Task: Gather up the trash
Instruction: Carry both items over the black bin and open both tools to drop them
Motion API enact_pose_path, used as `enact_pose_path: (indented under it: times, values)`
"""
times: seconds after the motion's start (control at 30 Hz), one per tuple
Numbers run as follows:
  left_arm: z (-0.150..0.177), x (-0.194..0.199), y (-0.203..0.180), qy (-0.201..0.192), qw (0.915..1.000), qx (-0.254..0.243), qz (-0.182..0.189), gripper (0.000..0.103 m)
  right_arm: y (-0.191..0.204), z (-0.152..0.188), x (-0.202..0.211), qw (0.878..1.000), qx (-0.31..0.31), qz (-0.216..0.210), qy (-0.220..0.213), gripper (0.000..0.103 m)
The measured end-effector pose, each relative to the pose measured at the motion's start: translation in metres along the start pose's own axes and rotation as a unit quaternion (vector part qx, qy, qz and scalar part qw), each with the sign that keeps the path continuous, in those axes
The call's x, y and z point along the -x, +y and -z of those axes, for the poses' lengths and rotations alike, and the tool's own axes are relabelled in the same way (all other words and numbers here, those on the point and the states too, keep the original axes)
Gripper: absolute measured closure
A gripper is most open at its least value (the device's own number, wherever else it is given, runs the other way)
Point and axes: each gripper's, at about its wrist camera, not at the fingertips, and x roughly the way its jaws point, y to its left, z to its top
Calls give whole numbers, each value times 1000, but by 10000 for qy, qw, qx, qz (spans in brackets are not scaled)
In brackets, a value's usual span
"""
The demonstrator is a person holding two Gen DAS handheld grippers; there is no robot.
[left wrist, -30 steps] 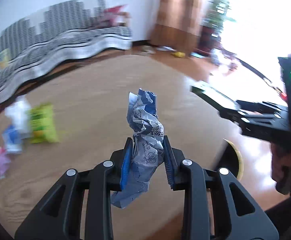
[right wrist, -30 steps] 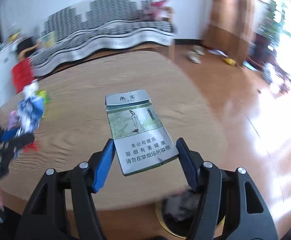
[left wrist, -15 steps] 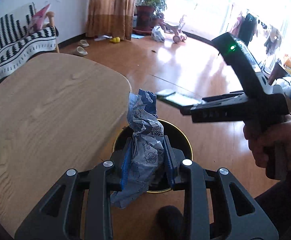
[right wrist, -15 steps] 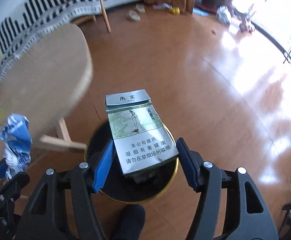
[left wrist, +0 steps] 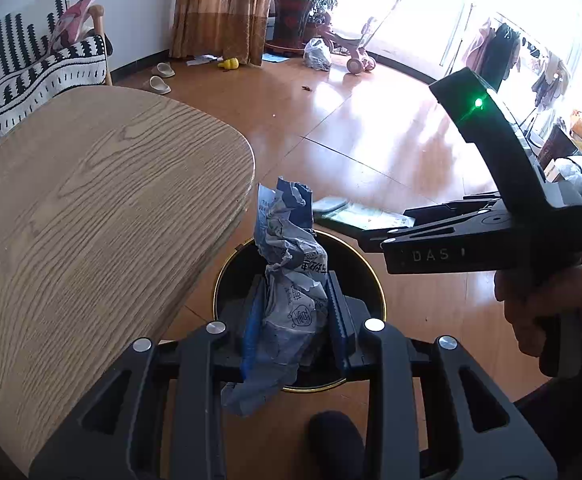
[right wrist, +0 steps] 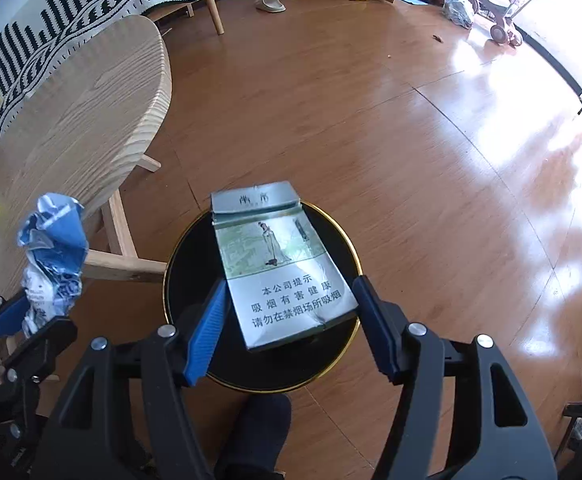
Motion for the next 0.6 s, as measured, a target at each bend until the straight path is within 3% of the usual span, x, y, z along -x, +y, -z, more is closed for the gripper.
enact_pose_path:
  times: [0.07,0.33,0.4,0.43,0.47,0.6]
  values:
    - [1,-1,-3,15,10000,20,-2,74,0,-1,2,10000,-43,9,-40,30]
    - [1,-12,-4,128,9999,-2,113,72,0,-2,10,9995,-229,63,-194,26]
    - [1,-15,-7,123,9998,-35,164,57,-1,-2,13,9991,-303,94,-273,23]
    - [1,-15,-8,83,9998,-55,158,42,-2,-3,15,9988,-353,102,-320,23]
    - [1,-14,-8,29,9999,-63,134,33,-3,-4,17,9986,-391,98,-352,23]
    - [-2,-8,-4,-46,10000,-23,61,25,1,-7,24,9980,-435,86,-461,23]
